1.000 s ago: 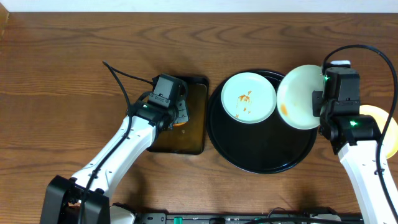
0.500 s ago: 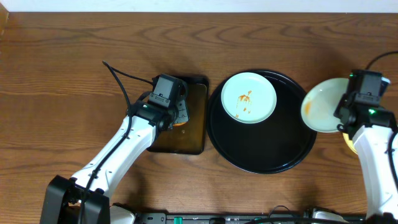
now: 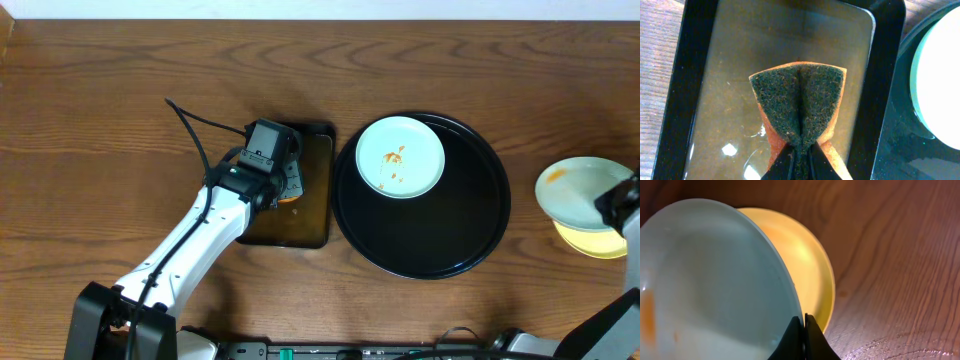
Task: Clean dirty plates on tray and stack at the side
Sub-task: 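Reach the right gripper to the stained pale green plate and grip its rim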
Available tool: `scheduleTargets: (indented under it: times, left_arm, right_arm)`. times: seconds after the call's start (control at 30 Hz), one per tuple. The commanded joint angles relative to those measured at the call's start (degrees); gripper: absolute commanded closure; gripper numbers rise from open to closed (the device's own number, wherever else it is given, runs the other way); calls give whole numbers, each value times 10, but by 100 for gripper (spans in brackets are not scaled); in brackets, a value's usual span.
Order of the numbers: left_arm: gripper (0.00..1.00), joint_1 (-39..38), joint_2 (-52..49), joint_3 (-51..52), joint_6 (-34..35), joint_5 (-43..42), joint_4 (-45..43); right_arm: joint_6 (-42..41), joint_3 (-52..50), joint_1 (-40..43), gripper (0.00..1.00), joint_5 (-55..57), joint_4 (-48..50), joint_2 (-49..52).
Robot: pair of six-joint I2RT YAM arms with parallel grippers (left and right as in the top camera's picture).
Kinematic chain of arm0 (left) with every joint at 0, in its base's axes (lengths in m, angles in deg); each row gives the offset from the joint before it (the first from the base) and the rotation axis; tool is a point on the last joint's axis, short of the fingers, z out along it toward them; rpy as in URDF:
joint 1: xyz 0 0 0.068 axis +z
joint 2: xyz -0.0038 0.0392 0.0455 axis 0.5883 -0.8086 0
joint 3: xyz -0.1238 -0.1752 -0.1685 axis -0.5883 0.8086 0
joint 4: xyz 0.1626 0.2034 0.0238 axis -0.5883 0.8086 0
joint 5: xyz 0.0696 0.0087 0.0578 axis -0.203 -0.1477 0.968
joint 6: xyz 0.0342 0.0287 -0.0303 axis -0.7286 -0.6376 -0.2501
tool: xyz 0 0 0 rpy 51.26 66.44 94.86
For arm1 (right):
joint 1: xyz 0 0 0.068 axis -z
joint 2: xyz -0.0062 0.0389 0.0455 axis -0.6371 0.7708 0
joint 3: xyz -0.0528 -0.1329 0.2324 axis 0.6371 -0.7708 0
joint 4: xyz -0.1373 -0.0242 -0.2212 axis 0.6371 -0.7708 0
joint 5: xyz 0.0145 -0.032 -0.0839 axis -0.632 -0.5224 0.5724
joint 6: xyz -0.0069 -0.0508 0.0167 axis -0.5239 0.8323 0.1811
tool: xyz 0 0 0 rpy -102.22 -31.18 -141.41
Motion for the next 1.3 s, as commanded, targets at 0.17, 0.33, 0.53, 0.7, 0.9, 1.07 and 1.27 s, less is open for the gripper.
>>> scheduleTargets:
  times: [0.17,0.33,0.53,0.7,0.9,1.07,1.27]
  left_arm:
    - [92,2,5,-2,-4,5,1]
    - [92,2,5,-2,-3,5,1]
    - [92,2,5,-2,-4,5,1]
    - [92,2,5,-2,-4,5,1]
    - [92,2,5,-2,-4,5,1]
    - [92,2,5,-2,-4,5,1]
    - [92,2,5,-2,-4,5,1]
  right_arm:
    - [-25,1,52,65,-107,19,3]
    - [59,1,31,65,-278,36,3]
    - [161,2,-43,62,-461,37,1]
    - [221,19,-144,53,-478,15,1]
    - [240,54,-265,44,-429,15,1]
    - [240,62,-344,40,-370,67,9]
    - [222,62,-377,39,-358,103,79]
